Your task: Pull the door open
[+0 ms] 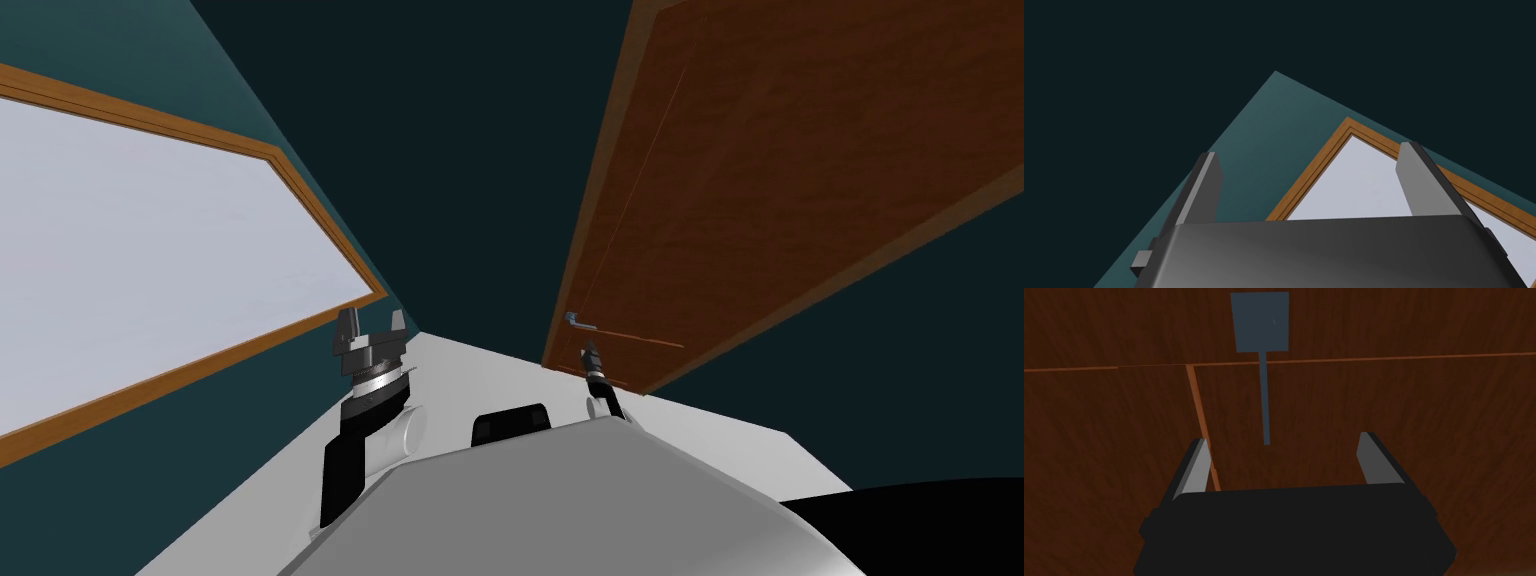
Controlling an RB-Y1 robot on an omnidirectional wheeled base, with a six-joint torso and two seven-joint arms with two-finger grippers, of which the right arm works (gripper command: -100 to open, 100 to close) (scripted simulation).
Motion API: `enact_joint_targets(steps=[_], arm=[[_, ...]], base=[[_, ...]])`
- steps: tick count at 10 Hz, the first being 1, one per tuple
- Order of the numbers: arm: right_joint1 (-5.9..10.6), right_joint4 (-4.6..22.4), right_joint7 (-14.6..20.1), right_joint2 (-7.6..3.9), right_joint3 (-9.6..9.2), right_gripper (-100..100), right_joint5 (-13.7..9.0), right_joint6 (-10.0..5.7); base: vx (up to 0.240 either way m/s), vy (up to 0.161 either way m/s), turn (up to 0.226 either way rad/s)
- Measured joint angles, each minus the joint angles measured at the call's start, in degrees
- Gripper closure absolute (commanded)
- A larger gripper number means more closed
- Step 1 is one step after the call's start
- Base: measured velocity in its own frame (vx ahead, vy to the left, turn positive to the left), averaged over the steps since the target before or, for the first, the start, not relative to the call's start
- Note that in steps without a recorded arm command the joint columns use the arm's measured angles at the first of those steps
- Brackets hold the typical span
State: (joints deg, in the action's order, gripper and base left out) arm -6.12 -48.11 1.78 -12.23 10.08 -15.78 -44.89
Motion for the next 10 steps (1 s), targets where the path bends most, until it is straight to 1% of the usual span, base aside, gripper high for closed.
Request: enact_joint_targets(steps=[1,2,4,9,10], arm=[[0.17,0.9,0.2,-0.12,0.07,-100,-0.1,-0.25],[0.19,1.0,0.2,-0.13,0.07,-100,-0.1,-0.31],[0.31,1.6,0.4,-0.34,0.3,-100,-0.2,-0.58],[0.1,2.7,1.1,-1.24,1.29,-100,-0.7,-0.98],[0.34,3.5,1.4,-1.49,1.46,-100,-0.8,-1.37]], base=[[0.03,-0.012,0.009],[0.104,-0.031,0.035],[0.173,-0.042,0.049],[0.181,-0.092,0.056],[0.086,-0.037,0.015]])
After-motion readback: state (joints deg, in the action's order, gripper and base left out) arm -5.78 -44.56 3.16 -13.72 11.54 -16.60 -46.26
